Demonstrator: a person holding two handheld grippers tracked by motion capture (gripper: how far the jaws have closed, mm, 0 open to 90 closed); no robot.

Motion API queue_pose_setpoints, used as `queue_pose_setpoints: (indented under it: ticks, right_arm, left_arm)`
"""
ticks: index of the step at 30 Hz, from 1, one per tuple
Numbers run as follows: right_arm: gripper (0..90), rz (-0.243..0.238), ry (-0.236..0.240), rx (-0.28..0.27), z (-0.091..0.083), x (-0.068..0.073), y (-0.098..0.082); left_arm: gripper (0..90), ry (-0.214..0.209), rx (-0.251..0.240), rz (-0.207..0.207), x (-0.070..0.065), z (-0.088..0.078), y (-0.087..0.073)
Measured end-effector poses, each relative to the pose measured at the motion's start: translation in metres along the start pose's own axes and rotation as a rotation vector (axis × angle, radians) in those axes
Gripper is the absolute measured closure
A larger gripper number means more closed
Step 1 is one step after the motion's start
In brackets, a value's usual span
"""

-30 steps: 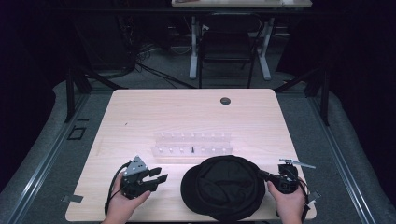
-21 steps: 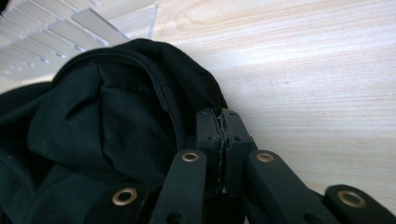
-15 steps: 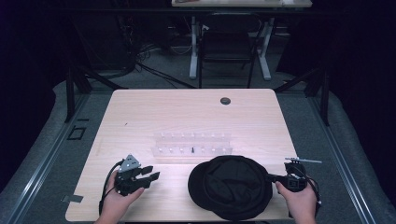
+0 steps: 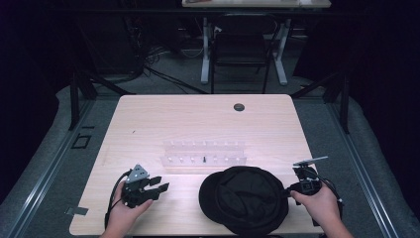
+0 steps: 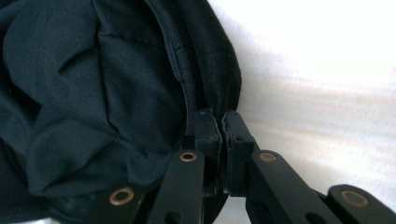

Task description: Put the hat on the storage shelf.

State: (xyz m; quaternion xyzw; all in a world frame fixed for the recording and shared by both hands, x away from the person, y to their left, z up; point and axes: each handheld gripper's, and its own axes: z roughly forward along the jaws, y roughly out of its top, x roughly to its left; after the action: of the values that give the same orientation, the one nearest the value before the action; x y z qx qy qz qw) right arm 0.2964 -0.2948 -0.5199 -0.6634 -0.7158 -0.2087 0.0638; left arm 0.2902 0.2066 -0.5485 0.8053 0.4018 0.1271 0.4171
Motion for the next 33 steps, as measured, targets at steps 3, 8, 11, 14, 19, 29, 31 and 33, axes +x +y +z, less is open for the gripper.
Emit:
queue_pose_setpoints:
  ticks: [3, 8, 11, 14, 19, 29, 31, 33]
  right_arm:
    - [86.7, 0.03, 0.038, 0.016, 0.001, -0.001, -0.003]
    - [82.2, 0.04, 0.044, 0.05, 0.001, -0.004, -0.004]
    - [79.8, 0.035, 0.034, 0.068, 0.002, -0.003, -0.001]
    - [77.1, 0.029, 0.022, 0.079, 0.003, -0.003, 0.003]
    - [76.8, 0.037, 0.021, 0.107, 0.005, -0.003, 0.011]
    - [73.7, -0.012, 0.006, 0.199, 0.014, -0.003, 0.025]
    - [73.8, -0.007, 0.011, 0.203, 0.016, -0.004, 0.026]
    - [77.2, -0.015, 0.018, 0.23, 0.016, -0.006, 0.028]
  left_arm:
    - [57.3, -0.01, -0.005, -0.005, 0.001, 0.0, -0.001]
    - [57.2, -0.017, 0.0, -0.013, 0.002, 0.002, -0.001]
    - [57.2, -0.02, 0.002, -0.011, 0.003, 0.004, -0.001]
    - [57.1, -0.022, 0.008, -0.012, 0.003, 0.004, -0.001]
    - [56.9, -0.029, 0.009, -0.011, 0.002, 0.004, -0.001]
    - [56.7, -0.033, 0.006, -0.007, 0.001, 0.005, 0.0]
    - [56.6, -0.033, 0.007, -0.005, 0.001, 0.005, -0.001]
    - [56.7, -0.03, 0.009, -0.009, 0.001, 0.005, -0.001]
